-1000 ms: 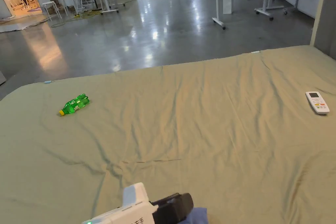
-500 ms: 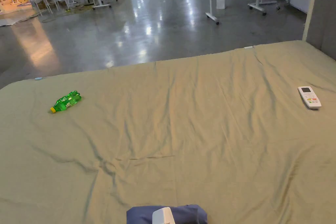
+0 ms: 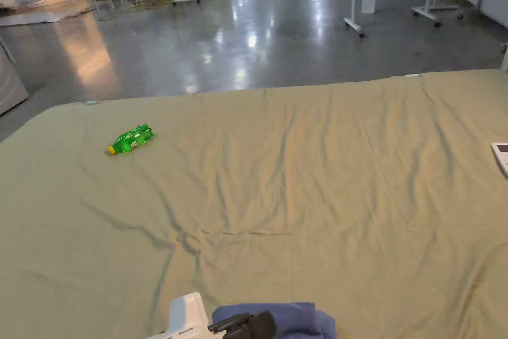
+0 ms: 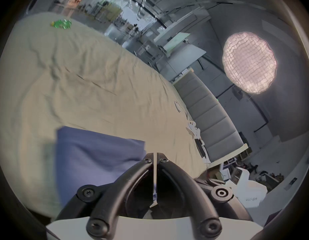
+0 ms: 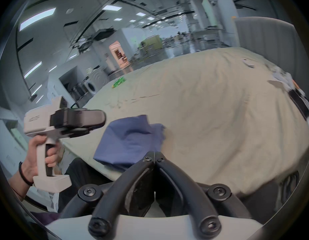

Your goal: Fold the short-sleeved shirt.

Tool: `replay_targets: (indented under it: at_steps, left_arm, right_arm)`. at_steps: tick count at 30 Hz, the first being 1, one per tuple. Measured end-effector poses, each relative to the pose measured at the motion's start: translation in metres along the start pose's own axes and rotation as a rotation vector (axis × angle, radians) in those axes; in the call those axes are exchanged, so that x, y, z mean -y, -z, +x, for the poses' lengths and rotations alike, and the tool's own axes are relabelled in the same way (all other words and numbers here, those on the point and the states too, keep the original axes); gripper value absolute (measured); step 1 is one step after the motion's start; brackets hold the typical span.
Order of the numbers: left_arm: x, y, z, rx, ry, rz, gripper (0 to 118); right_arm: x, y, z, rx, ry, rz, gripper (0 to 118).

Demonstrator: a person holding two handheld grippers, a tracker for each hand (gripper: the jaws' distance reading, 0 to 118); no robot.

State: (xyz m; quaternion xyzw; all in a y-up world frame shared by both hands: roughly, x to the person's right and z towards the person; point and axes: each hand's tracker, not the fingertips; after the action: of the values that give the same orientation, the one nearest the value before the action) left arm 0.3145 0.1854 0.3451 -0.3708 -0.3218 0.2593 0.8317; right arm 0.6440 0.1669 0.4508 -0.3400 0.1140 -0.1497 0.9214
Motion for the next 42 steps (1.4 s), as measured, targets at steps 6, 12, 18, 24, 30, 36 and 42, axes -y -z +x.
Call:
replay_targets:
  at_steps: [6,12,18,24,30,36,42]
  left_arm:
    - [0.003,-0.046,-0.051,-0.076,-0.142,0.041,28]
    - [0.007,-0.048,-0.107,-0.068,-0.252,0.014,107]
    - [0.014,-0.003,-0.133,-0.069,-0.298,-0.114,107]
    - [0.005,0.038,-0.147,0.148,-0.395,-0.156,106]
    - [-0.010,0.058,-0.144,0.124,-0.307,-0.360,75]
    - [-0.009,0.072,-0.127,0.043,-0.200,-0.381,45]
    - [-0.021,0.052,-0.104,0.045,-0.159,-0.362,31]
  right_arm:
    - [-0.024,0.082,-0.022,-0.049,-0.095,-0.137,0]
    - [-0.003,0.108,0.003,0.005,-0.100,-0.232,0]
    - [-0.006,0.114,0.008,0.014,-0.011,-0.264,0]
    - [-0.004,0.115,0.013,0.003,-0.007,-0.273,0]
    - [-0.003,0.113,0.012,0.003,-0.002,-0.260,0]
    - [-0.002,0.112,0.012,0.003,0.003,-0.260,0]
    - [-0.026,0.097,0.010,-0.085,0.118,-0.265,0]
